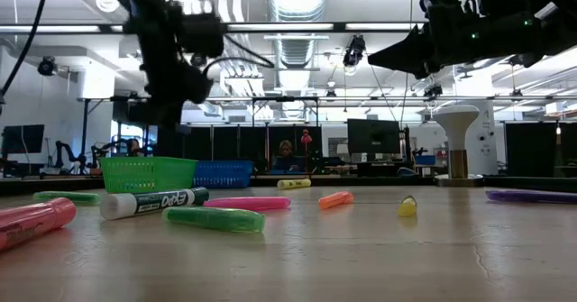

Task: Pick & Place Markers
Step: Put the dark blue highlighter into the orange bin, then put the green pen into the green bin

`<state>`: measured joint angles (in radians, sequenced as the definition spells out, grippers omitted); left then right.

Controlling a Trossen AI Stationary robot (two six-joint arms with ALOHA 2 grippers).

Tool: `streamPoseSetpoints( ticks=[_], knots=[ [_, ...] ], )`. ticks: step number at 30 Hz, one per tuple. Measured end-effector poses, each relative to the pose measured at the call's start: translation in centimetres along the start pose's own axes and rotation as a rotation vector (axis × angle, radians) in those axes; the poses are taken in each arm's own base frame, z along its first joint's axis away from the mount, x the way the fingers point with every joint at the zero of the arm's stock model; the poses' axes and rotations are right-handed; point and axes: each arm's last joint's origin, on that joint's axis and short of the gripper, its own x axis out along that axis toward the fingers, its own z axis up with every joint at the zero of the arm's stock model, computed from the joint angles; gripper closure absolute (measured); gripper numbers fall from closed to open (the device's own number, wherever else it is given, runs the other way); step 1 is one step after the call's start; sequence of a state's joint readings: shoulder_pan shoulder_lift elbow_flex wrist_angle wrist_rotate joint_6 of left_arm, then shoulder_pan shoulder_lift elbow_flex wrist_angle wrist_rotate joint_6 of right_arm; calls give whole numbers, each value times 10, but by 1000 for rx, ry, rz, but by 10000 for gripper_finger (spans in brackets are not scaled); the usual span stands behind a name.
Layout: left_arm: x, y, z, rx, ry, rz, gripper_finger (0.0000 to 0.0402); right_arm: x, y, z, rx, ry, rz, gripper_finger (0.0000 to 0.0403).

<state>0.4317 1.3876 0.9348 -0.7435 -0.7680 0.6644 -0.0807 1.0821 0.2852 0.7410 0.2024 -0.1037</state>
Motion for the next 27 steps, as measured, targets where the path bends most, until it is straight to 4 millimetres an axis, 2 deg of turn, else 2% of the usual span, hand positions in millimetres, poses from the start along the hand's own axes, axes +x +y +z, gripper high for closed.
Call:
streamPoseSetpoints(
  ticks=[4, 6, 9, 12, 20, 27],
  knots=[
    [41, 25, -27, -94, 78, -48, 350, 0, 0, 0, -16, -3, 0, 392],
    [57, 27, -39, -107, 124, -88, 350, 0, 0, 1, -30, -8, -1, 392],
    [69, 25, -50, -98, 160, -102, 350, 0, 0, 2, -37, -25, -3, 392],
    [76, 21, -55, -107, 173, -108, 348, 0, 0, 4, -43, -39, -5, 392],
    [82, 14, -56, -133, 165, -90, 304, 0, 0, 4, -22, -35, -4, 392],
    [84, 15, -53, -180, 121, -61, 298, 0, 0, 4, -20, -35, -4, 392]
  ],
)
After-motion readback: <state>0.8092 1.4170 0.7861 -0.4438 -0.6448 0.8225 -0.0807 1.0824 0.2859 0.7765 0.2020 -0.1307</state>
